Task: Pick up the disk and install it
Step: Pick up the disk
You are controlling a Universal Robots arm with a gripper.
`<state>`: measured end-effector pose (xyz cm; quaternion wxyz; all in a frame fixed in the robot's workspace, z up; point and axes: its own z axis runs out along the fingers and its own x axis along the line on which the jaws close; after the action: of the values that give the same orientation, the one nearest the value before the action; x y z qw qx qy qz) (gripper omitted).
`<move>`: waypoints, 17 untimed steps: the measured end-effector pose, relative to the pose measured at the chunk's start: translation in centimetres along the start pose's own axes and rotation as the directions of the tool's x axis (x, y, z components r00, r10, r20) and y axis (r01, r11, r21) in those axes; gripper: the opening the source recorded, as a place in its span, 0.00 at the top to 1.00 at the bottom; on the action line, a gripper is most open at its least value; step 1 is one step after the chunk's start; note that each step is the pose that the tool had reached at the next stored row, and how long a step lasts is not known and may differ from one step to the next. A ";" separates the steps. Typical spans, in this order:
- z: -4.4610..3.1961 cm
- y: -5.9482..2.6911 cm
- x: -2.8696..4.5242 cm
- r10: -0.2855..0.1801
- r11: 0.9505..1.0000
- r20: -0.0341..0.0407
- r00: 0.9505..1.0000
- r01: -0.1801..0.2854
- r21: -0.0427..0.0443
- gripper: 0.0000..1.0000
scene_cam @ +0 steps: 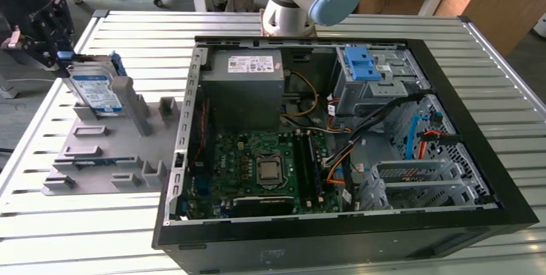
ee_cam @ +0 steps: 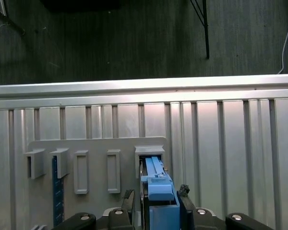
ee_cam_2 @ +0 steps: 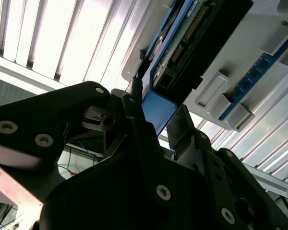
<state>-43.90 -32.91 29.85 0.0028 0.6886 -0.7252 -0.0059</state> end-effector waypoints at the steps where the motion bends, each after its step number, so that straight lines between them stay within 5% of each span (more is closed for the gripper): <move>1: 0.01 0.00 0.00 0.000 1.000 0.000 1.000 0.000 0.000 0.53; 17: 0.73 -0.07 0.00 0.005 1.000 0.000 1.000 -0.005 -0.001 0.45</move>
<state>-43.84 -32.91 29.12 0.0032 0.6868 -0.7268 -0.0063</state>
